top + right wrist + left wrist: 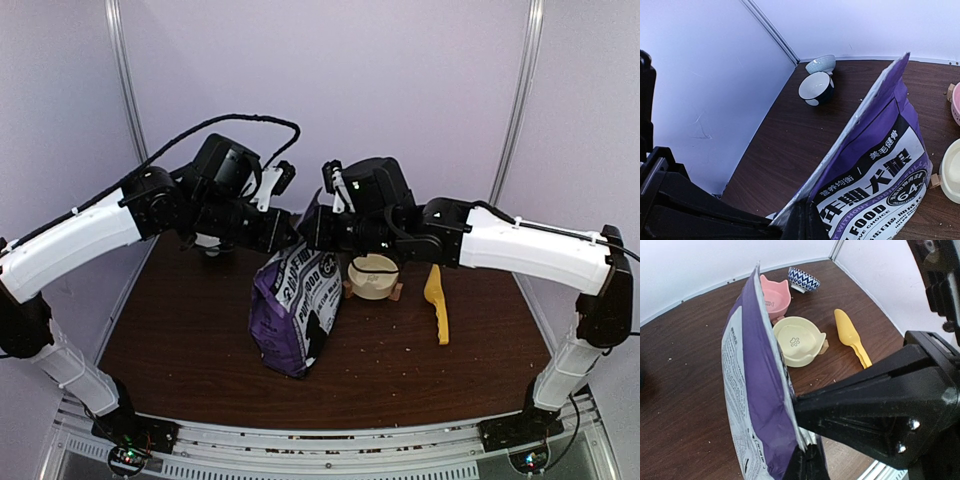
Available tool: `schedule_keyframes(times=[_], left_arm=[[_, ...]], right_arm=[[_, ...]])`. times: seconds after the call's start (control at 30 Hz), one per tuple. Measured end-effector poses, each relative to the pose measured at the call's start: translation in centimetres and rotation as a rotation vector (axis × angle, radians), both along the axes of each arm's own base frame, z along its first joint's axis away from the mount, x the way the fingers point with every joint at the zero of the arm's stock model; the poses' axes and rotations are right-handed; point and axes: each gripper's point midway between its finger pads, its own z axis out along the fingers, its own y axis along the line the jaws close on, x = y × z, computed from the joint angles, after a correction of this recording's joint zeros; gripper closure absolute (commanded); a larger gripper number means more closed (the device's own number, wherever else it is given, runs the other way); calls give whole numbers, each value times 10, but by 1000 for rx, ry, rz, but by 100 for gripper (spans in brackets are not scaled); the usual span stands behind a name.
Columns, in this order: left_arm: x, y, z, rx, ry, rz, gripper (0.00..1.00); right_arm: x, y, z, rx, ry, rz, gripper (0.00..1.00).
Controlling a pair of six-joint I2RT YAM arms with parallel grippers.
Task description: Serve the pet food
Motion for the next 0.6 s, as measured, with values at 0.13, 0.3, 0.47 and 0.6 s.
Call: schedule_keyframes(times=[0.13,0.3,0.47,0.6], left_arm=[[0,3,1,-1,-12,10,100],[-2,10,1,-4,-25,20,100],[-2,12,1,-2,-31,26,100],[-2,12,-1,0,-33,30,100]], right_arm=[[0,2,0,-17,-16,-9,100],[-2,8,-1,-47,-36,-19,100],[-1,10,-3,-64,-41,-38,100],[0,9,-7,-76,-42,-54,100]])
